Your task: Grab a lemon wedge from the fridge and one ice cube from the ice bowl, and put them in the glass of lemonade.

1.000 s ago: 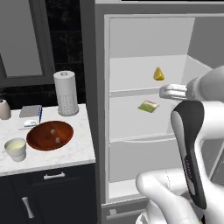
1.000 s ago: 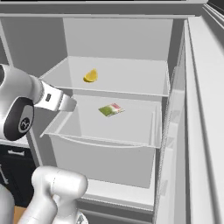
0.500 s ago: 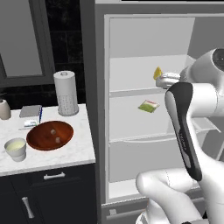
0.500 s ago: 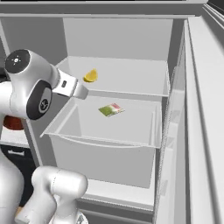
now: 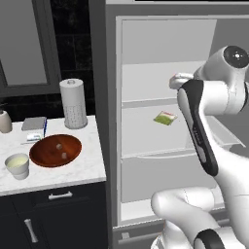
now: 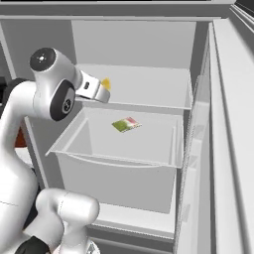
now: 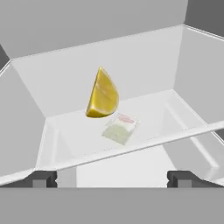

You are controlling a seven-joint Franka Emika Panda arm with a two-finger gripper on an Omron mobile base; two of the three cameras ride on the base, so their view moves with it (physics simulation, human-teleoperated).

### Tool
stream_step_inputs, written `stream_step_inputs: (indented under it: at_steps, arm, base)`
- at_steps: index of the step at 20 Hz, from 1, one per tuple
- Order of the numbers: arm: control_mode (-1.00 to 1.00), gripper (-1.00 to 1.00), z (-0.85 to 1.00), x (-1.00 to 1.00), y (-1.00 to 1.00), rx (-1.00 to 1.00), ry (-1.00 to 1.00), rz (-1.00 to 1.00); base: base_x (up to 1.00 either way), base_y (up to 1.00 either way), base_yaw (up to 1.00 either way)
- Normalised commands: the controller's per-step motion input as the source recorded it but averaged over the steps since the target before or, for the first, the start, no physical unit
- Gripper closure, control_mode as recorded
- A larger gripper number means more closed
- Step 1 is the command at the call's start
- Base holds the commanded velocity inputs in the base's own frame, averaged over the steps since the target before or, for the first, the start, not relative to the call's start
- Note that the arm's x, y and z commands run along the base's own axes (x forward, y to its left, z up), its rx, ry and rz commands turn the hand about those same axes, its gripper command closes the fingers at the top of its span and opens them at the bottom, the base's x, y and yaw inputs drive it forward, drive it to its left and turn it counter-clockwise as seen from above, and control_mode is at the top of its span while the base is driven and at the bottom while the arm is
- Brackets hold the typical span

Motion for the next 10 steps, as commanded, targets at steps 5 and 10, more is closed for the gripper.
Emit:
stream_step_inputs:
  at_steps: [5,10]
  arm:
    - [-1.00,-1.00,0.00,0.58,-0.09,0.00,0.05,0.00]
    - [-1.00,-1.00,0.00,0.56,-0.02,0.00,0.03,0.00]
  base:
    - [0.00,0.00,0.00]
    - [0.00,0.00,0.00]
